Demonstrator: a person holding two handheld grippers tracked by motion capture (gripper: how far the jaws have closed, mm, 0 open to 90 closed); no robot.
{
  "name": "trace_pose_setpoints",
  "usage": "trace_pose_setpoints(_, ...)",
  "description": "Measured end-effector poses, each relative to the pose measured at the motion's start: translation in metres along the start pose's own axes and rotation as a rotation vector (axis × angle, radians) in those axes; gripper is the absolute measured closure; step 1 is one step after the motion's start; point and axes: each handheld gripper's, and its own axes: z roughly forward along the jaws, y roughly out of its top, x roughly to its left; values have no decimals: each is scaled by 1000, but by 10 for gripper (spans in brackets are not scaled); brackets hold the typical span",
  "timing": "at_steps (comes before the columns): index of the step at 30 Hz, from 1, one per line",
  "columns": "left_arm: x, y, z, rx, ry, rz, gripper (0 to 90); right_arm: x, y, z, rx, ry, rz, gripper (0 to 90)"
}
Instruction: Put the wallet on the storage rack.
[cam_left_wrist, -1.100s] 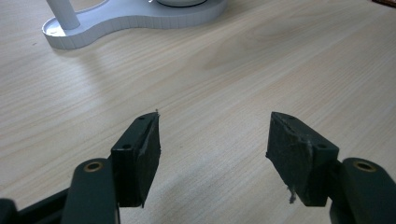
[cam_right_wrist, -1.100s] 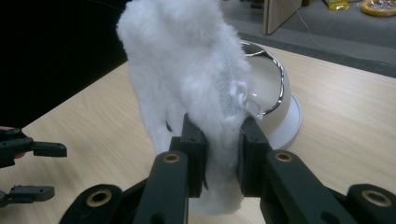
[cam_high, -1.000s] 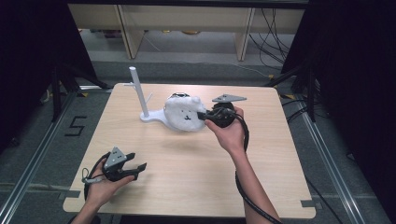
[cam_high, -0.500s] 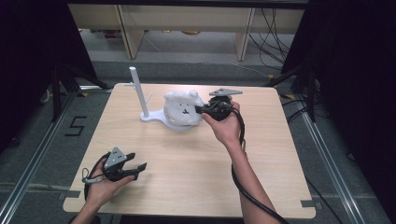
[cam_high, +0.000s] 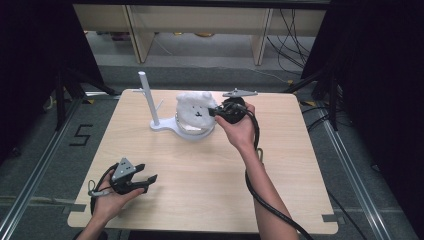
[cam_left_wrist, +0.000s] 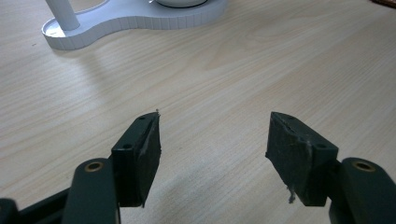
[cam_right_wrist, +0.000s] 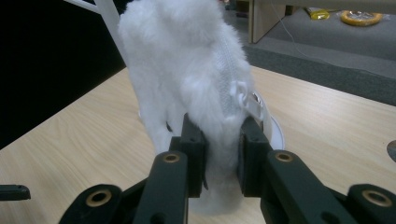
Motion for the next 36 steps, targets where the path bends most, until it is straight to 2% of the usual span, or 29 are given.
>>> trace_pose_setpoints(10,0,-1,0,2,0,-4,346,0,6,11,10,-15,-18,769)
trace_pose_setpoints(11,0,-1,0,2,0,-4,346,1,6,14,18,-16,-2,769)
trace_pose_setpoints(13,0,-1,0,-1,-2,-6,346,1,6,16,18,-21,-12,769)
trace_pose_setpoints(16,1,-1,0,-2,-4,-6,346,1,6,22,30,-22,7,768)
trace_pose_setpoints(17,1,-1,0,-2,-5,-6,345,0,6,24,29,-29,-8,768)
trace_pose_setpoints(18,1,-1,0,-1,-6,-7,346,1,6,25,34,-26,11,767)
trace_pose_setpoints(20,1,-2,0,-2,-6,-7,345,1,5,28,39,-23,15,767)
trace_pose_setpoints(21,1,-2,0,4,-8,-7,346,-1,5,31,30,-35,-15,766)
trace_pose_setpoints(25,0,-2,1,4,-11,-2,345,0,4,36,50,-46,18,764)
trace_pose_setpoints(33,0,-2,1,3,-11,-6,345,-2,2,45,76,-80,19,760)
trace_pose_setpoints(34,0,-2,1,3,-11,-6,345,-1,1,46,81,-87,31,759)
trace_pose_setpoints(36,0,-2,1,4,-12,-5,345,-3,0,50,87,-92,20,754)
